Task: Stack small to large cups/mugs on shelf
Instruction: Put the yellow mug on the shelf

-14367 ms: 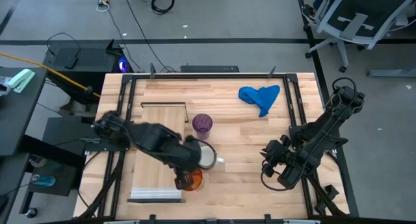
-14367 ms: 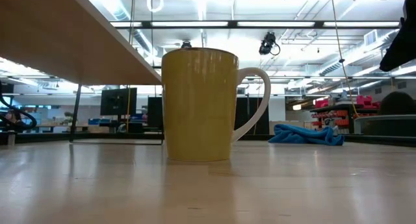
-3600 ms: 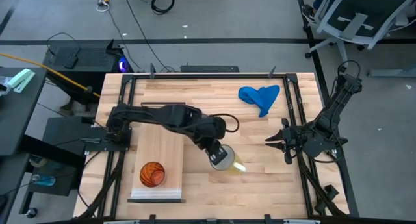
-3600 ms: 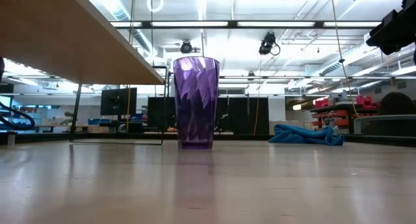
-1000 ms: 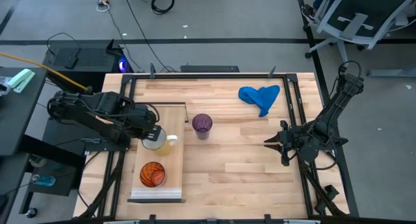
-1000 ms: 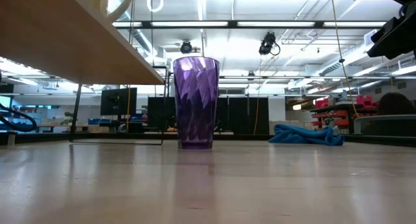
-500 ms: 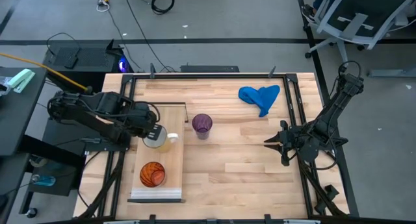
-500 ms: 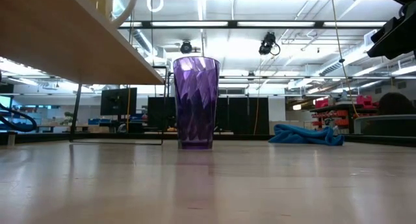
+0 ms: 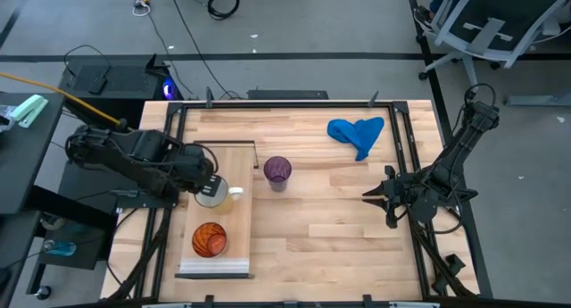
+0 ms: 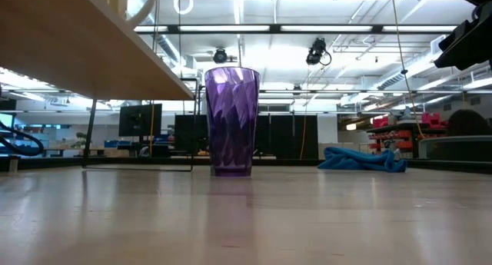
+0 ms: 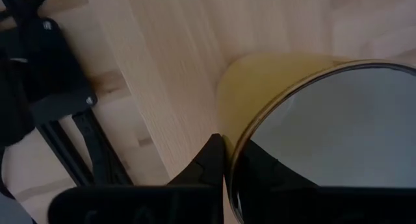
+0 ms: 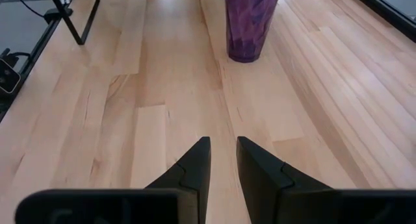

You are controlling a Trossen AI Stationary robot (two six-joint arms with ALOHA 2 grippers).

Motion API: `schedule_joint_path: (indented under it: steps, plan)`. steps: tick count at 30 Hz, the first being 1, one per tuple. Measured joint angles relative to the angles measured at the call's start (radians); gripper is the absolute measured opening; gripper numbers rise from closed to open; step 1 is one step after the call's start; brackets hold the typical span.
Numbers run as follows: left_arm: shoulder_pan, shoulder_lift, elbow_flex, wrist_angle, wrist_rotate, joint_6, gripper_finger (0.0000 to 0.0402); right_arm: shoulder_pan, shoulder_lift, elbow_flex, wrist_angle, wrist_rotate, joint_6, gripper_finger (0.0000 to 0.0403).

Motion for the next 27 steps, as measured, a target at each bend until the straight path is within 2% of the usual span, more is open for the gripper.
schedule_joint_path:
  steps: [6, 13, 24, 27]
  plan:
    - [-0.043, 0.002, 0.000, -0.001, -0.001, -0.054, 0.0024, 0.000, 0.000, 0.000, 0.000, 0.000, 0.000, 0.0083]
    - [-0.043, 0.000, -0.051, 0.007, 0.028, -0.065, 0.0024, 0.000, 0.000, 0.000, 0.000, 0.000, 0.003, 0.0083]
    - [-0.044, -0.014, -0.054, 0.003, 0.033, -0.073, 0.0024, 0.000, 0.000, 0.000, 0.000, 0.000, 0.003, 0.0083]
    - [-0.044, -0.023, -0.057, -0.001, 0.042, -0.077, 0.0045, 0.000, 0.000, 0.000, 0.000, 0.000, 0.003, 0.0083]
